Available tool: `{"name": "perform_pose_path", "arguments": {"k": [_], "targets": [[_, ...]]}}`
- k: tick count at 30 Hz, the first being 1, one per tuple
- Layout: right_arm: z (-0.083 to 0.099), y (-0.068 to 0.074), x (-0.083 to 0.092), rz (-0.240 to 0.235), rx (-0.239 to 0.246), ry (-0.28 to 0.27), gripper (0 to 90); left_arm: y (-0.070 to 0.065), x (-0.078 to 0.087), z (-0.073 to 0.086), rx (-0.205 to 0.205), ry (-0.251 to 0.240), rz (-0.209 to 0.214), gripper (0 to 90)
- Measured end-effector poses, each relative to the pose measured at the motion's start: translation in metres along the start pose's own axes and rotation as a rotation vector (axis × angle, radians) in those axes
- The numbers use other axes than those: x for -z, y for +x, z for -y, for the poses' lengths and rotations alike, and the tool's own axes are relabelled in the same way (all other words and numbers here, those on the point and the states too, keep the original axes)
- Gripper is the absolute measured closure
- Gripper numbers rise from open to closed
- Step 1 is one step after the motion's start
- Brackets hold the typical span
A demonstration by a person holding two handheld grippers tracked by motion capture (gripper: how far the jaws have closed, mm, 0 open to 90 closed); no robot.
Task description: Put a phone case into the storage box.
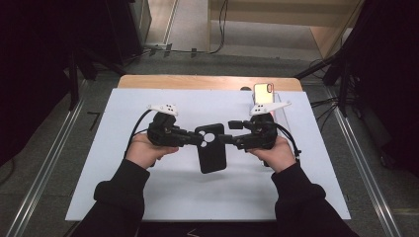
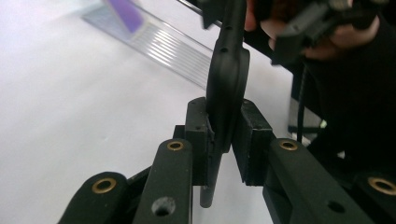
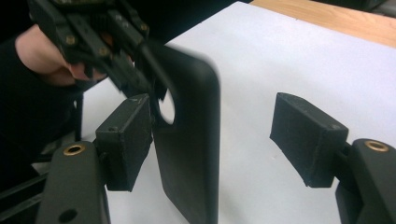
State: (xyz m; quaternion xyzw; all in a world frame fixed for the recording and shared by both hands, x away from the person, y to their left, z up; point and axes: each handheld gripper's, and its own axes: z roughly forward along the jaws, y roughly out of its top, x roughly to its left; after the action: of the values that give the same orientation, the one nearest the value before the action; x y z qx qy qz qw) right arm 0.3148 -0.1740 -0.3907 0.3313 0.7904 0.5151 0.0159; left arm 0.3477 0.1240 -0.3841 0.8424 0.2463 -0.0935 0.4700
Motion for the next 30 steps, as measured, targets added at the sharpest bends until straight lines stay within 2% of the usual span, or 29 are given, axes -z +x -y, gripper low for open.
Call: {"name": "perform_pose_path", "arguments": {"k": [2, 4, 6, 7, 9, 10, 12, 14, 16, 20, 23, 30], "targets": [[0.002, 0.000, -0.002, 0.008, 0.012, -0.015, 24.3, 0.000, 0.003, 0.000, 0.004, -0.015, -0.044, 77.4], [0.004, 0.001, -0.004, 0.015, 0.020, -0.034, 17.8, 0.000, 0.005, -0.001, 0.029, -0.023, -0.072, 77.4], [0.005, 0.001, -0.007, 0.023, 0.023, -0.046, 3.9, 0.000, 0.007, -0.002, 0.053, -0.041, -0.097, 77.5], [0.006, 0.002, -0.010, 0.038, 0.010, -0.048, 0.0, 0.000, 0.008, -0.003, 0.067, -0.045, -0.111, 77.4], [0.008, 0.004, -0.011, 0.060, 0.013, -0.078, 0.0, -0.002, 0.010, -0.004, 0.090, -0.047, -0.142, 77.4], [0.008, 0.005, -0.011, 0.077, -0.003, -0.077, 0.0, -0.003, 0.010, -0.004, 0.101, -0.050, -0.155, 77.4], [0.008, 0.008, -0.014, 0.140, -0.022, -0.062, 0.0, -0.006, 0.011, -0.006, 0.091, -0.051, -0.177, 77.3], [0.008, 0.011, -0.018, 0.186, -0.015, -0.048, 0.0, -0.008, 0.012, -0.007, 0.097, -0.058, -0.193, 77.3], [0.010, 0.012, -0.021, 0.190, -0.014, -0.040, 0.0, -0.010, 0.012, -0.007, 0.107, -0.062, -0.199, 77.3], [0.014, 0.015, -0.030, 0.208, -0.045, -0.052, 0.0, -0.012, 0.011, -0.009, 0.130, -0.061, -0.234, 77.3], [0.016, 0.018, -0.036, 0.211, -0.054, -0.051, 0.0, -0.015, 0.009, -0.009, 0.123, -0.050, -0.260, 77.2], [0.018, 0.029, -0.049, 0.276, -0.060, -0.054, 0.0, -0.017, 0.003, -0.010, 0.143, -0.049, -0.271, 77.2]]}}
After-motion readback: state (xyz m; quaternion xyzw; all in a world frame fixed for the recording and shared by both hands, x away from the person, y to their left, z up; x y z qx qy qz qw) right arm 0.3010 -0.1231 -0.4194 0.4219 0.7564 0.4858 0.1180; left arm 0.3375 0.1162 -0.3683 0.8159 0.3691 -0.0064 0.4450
